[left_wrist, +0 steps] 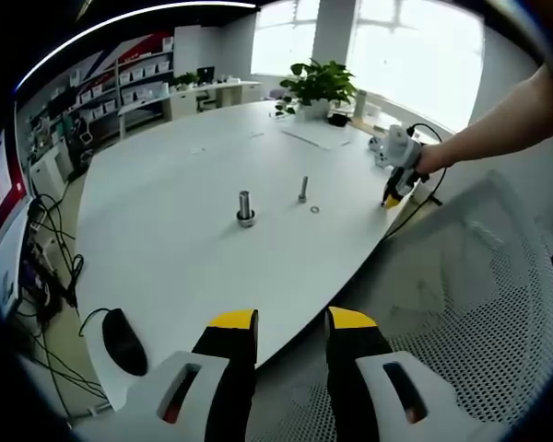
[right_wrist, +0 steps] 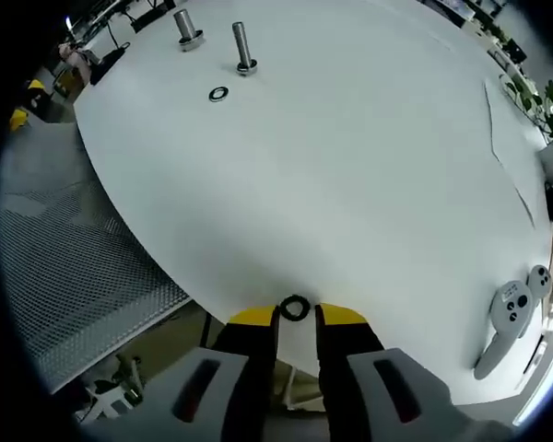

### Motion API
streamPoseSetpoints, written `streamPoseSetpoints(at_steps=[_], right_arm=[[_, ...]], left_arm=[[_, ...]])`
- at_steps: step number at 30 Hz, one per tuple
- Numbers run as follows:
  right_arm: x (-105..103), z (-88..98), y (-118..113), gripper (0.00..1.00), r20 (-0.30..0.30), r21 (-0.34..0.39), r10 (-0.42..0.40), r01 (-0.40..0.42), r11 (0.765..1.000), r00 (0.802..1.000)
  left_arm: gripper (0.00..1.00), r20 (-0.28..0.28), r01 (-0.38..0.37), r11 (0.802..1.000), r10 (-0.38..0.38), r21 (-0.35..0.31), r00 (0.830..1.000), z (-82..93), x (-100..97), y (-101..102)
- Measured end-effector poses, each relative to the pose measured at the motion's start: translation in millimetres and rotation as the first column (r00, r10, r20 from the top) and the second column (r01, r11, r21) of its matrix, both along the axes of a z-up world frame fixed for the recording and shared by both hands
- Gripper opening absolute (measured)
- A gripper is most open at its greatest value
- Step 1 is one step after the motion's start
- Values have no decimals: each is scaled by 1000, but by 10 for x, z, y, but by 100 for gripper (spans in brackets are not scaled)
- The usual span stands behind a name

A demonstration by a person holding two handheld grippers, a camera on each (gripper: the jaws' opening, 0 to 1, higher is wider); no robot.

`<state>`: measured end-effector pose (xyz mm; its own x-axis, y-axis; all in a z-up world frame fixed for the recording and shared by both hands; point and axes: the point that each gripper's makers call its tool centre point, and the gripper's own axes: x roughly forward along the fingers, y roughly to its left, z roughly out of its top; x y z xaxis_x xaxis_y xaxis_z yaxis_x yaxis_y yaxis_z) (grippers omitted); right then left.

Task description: Place the washer onto the threaded stud by aligning its center hole with the stud, sliding it down to the base, and recovering from edge contact or off-axis alignment until the washer reaches the visible bottom stop.

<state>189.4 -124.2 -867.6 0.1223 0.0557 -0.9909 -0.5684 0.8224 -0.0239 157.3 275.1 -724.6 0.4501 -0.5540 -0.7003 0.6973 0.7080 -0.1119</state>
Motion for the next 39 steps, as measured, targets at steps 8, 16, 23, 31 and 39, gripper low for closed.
streamPoseSetpoints(at_steps=[8,16,23,31,39], right_arm=[[8,-5,-5,16,-7,-12,-10,10,1000,1000],[15,-12,17,14,11,-43,34,-33,999,999],[144,13,221,14,36,-13,43,-43,999,998],[478,193,572,14,85,30,95,-98,995,992],[675,302,760,14,122,45,124,-131,990,985]], left_arm=[[27,1,-1,1000,1,1,1000,0,-3,8],[27,1,-2,1000,2,1,1000,-1,-2,8],[27,-1,0,1000,0,2,1000,-4,-3,8],[27,0,-4,1000,4,3,1000,-6,1,15],[27,5,-13,1000,13,-2,1000,8,13,23]])
